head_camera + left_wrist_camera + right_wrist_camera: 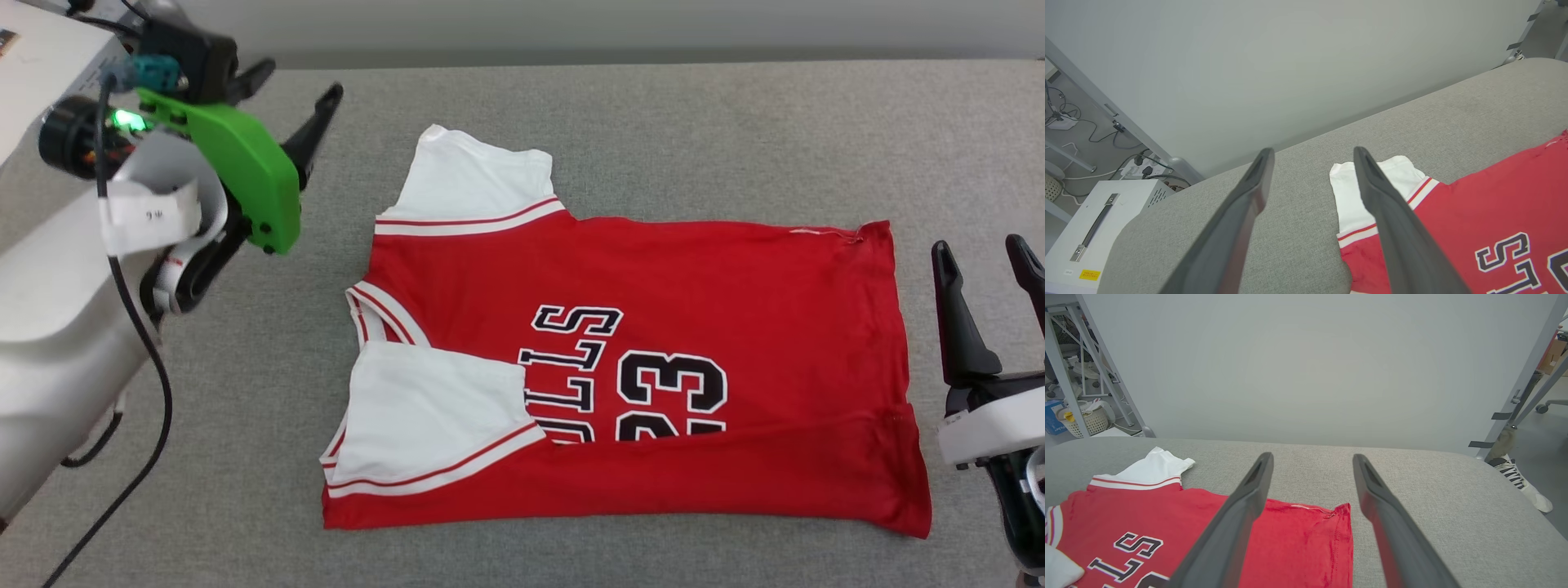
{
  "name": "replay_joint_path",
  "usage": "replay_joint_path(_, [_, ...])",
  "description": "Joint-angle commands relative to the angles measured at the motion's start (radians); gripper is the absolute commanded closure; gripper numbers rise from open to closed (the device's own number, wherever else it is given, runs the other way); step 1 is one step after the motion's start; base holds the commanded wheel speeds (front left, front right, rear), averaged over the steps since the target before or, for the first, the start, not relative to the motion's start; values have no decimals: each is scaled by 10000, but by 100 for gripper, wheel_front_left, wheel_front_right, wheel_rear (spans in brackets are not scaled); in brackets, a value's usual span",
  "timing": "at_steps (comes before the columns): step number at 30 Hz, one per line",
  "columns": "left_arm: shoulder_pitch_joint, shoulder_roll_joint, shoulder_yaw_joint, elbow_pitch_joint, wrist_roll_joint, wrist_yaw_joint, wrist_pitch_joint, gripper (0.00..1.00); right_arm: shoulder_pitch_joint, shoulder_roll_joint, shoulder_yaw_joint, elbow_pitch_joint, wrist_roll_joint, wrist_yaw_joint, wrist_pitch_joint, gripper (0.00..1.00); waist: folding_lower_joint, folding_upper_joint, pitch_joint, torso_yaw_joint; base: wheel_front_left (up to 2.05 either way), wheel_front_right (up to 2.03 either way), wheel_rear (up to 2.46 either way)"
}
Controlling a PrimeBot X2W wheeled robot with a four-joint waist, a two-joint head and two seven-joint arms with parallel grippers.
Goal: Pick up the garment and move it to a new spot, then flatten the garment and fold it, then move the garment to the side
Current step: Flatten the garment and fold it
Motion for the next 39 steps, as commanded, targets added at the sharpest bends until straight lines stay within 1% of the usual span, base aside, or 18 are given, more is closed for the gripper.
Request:
replay_joint_path(1, [-525,-201,41,214,230,2,58,0,-140,220,-49,-146,-164,-6,-191,0,0,41,681,-463,0,0,0])
replay_joint_path(3, [-1058,-418,50,530,222,-145,419,0,-157,464,-67,-268,-299,-6,-336,0,0,41,1001,-608,0,0,0])
replay_joint_path(6, [-1938,-701,53,1092,309,-373,897,0,-266,656,25,-360,-408,-6,-487,0,0,41,1506,-876,0,0,0])
replay_joint_path(10, [-2812,-1028,40,1866,174,-713,1697,0,-480,728,214,-396,-503,-6,-595,0,0,41,2052,-1203,0,0,0])
replay_joint_path(12, [-3233,-1139,-9,2288,68,-888,2285,0,-609,749,329,-424,-509,-6,-663,0,0,41,2331,-1378,0,0,0])
replay_joint_path(17, [-4032,-1304,-269,3193,-469,-1321,4381,0,-882,798,532,-470,-487,-6,-766,0,0,41,2949,-1706,0,0,0])
replay_joint_path(20, [-4268,-1349,-474,3604,-799,-1463,5634,0,-1001,788,611,-474,-483,-6,-822,0,0,41,3245,-1819,0,0,0])
replay_joint_path(22, [-4377,-1371,-567,3728,-947,-1529,6155,0,-1061,779,646,-473,-471,-6,-855,0,0,41,3439,-1878,0,0,0])
replay_joint_path(26, [-4412,-1368,-824,3884,-1027,-1613,6768,0,-1210,755,704,-409,-437,-6,-943,0,0,41,3790,-1965,0,0,0])
replay_joint_path(28, [-4383,-1308,-1006,4009,-892,-1633,6842,0,-1295,749,760,-347,-417,-6,-993,0,0,41,3918,-2005,0,0,0])
replay_joint_path(32, [-4046,-1260,-1281,4352,-1039,-1665,7374,0,-1429,726,889,-201,-386,-6,-1086,0,0,41,4018,-2065,0,0,0])
replay_joint_path(35, [-3881,-1232,-1422,4337,-1139,-1686,7543,0,-1474,671,898,-111,-356,-6,-1127,0,0,41,4010,-2060,0,0,0])
replay_joint_path(36, [-3854,-1208,-1480,4300,-1126,-1691,7531,85,-1489,646,877,-80,-348,-6,-1133,0,0,41,3993,-2051,0,0,0])
replay_joint_path(37, [-3827,-1195,-1515,4281,-1131,-1695,7514,100,-1506,628,857,-58,-347,-6,-1135,0,0,41,3967,-2042,0,0,0])
replay_joint_path(39, [-3777,-1184,-1531,4233,-1206,-1700,7436,100,-1560,599,815,-36,-345,-6,-1136,0,0,41,3892,-2010,0,0,0])
